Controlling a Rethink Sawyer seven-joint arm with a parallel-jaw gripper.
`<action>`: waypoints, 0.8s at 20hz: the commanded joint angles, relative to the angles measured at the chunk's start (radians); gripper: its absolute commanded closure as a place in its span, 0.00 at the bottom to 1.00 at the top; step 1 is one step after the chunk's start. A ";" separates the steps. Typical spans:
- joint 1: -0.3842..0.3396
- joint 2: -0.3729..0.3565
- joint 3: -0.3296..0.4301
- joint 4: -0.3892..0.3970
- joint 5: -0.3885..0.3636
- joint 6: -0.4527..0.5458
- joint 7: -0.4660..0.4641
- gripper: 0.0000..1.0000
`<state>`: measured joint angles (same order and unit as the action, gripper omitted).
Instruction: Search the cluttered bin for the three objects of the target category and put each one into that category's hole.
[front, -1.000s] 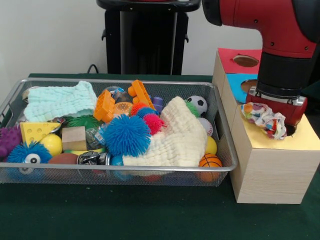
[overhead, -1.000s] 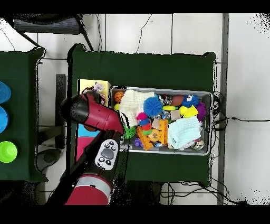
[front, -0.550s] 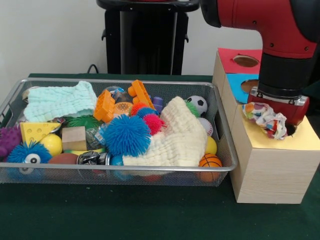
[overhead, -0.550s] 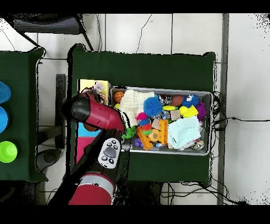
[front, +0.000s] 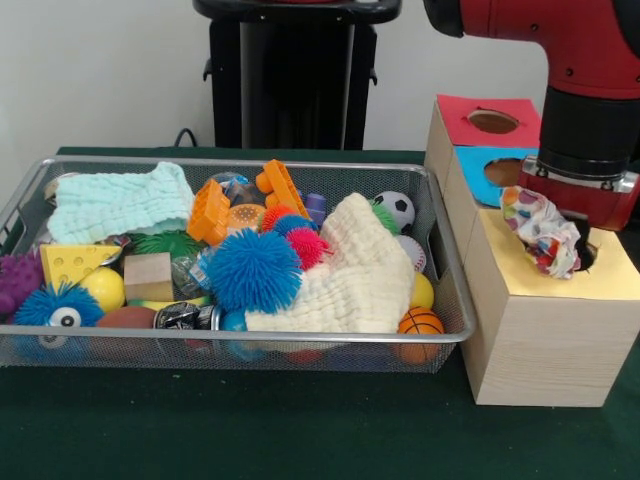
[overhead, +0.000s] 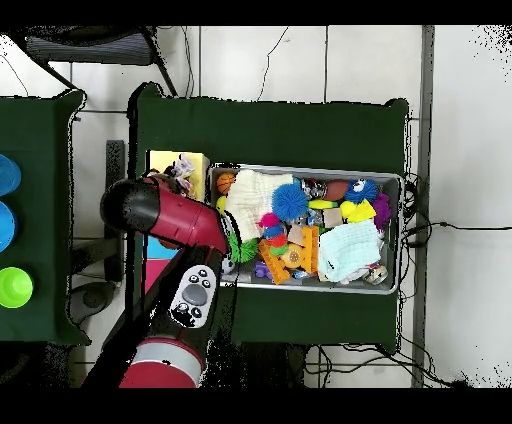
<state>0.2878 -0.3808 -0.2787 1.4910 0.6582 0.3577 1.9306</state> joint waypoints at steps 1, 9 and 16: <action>0.008 -0.008 0.039 0.026 -0.038 0.133 0.197 1.00; 0.016 -0.023 0.036 0.044 -0.039 0.047 0.183 1.00; 0.046 -0.060 -0.038 0.031 -0.058 0.094 0.192 1.00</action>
<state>0.3121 -0.4112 -0.3145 1.4913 0.6576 0.3581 1.9306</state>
